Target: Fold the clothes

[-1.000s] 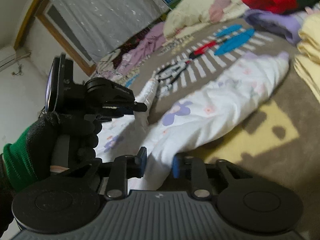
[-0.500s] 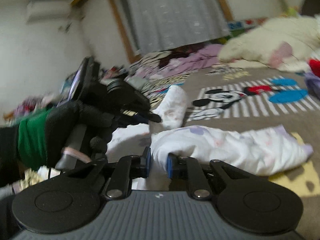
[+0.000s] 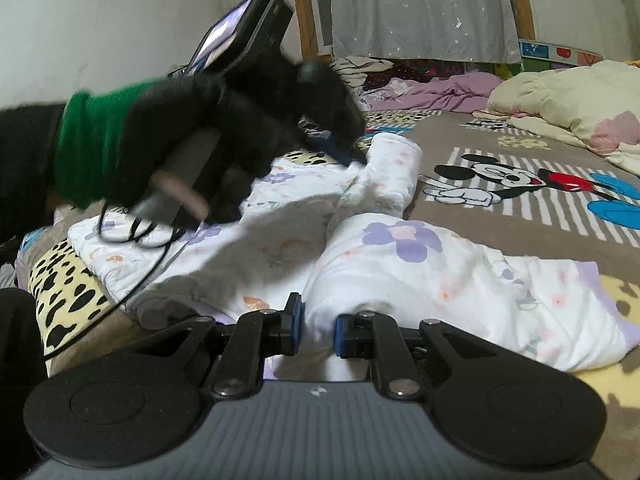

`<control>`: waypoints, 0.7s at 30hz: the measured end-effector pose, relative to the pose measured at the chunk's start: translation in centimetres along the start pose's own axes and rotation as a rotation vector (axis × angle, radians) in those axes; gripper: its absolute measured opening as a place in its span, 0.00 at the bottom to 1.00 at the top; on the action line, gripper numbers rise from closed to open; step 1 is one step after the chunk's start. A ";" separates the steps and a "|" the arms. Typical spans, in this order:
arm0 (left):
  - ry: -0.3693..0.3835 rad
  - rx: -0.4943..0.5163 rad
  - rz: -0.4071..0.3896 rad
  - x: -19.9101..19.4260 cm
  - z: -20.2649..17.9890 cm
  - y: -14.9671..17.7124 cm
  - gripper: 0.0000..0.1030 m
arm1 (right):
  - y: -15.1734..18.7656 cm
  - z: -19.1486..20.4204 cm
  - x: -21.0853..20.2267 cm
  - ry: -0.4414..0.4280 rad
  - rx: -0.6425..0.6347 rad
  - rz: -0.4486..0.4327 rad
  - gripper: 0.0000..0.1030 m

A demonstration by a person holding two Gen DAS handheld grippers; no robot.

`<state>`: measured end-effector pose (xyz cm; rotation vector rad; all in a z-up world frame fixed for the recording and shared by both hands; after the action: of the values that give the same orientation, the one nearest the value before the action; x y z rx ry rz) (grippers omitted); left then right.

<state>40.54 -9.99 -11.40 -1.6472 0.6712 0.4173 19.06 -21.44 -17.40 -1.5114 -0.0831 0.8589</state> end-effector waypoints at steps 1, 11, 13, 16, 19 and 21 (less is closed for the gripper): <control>-0.013 0.022 0.000 0.7 -0.2 -0.3 0.11 | 0.0 0.0 0.0 -0.002 0.001 0.003 0.17; -0.062 -0.165 0.167 9.2 4.3 -0.6 0.10 | 0.1 -0.3 0.8 -0.016 -0.008 0.022 0.17; -0.064 -0.121 0.174 9.2 4.0 -0.7 0.10 | 0.2 -0.4 0.9 -0.024 -0.004 0.023 0.18; -0.061 -0.079 0.163 7.5 3.3 -1.2 0.14 | 0.3 -0.4 1.0 -0.025 -0.002 0.023 0.18; -0.034 0.033 0.118 4.3 0.7 -1.3 0.49 | 0.3 -0.1 0.7 -0.008 -0.014 0.013 0.19; 0.032 0.113 0.112 2.1 -1.6 -1.1 0.49 | 0.3 0.0 0.6 0.004 -0.023 0.008 0.21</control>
<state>42.69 -11.92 -11.60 -1.5172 0.7997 0.4261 19.30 -21.17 -17.92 -1.5362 -0.0840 0.8636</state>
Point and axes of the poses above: each gripper's, at about its wrist camera, not at the fingertips, and x roughly the way its jaws point, z to its left, y to its underside, the point moved 6 cm from there along x, roughly the way its jaws point, and after that the axes turned 3 degrees about -x, right-handed, at the moved point
